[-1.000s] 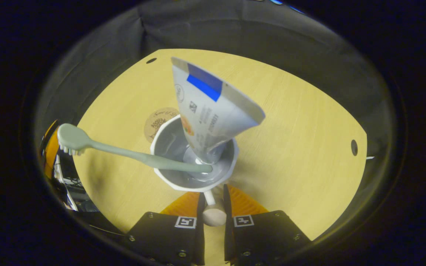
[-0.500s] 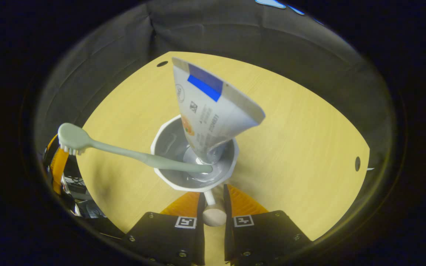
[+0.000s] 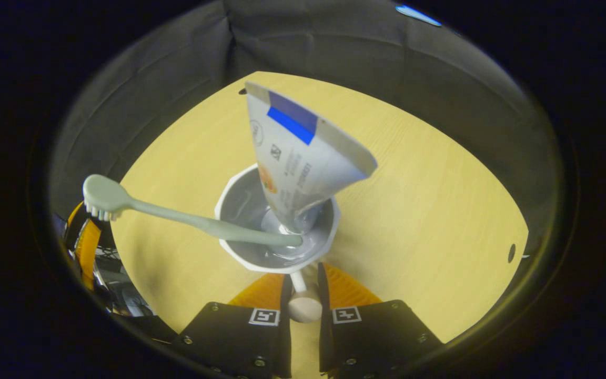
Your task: Put the toothbrush and toothpaste on the desktop into the cup, then pick up the cup and place it on the coaster on the desktop.
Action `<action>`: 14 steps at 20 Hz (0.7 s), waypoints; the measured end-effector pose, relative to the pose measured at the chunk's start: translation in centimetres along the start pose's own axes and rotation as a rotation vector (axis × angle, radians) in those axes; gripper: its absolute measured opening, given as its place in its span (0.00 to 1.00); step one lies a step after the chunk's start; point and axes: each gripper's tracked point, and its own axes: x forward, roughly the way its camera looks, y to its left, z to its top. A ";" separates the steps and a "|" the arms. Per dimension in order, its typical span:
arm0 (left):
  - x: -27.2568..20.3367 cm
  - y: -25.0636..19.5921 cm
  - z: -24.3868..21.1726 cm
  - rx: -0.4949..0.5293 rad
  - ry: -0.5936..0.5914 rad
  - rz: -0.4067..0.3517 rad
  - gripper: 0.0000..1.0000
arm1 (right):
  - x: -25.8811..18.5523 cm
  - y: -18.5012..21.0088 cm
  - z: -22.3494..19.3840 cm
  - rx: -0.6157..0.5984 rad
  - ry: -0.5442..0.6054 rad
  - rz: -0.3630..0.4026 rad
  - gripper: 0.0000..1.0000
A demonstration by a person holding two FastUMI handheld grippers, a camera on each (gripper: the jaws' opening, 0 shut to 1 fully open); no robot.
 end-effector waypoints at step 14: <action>0.2 -0.9 0.2 0.004 0.003 -0.025 0.95 | 0.4 0.6 -0.5 0.007 0.020 -0.026 0.30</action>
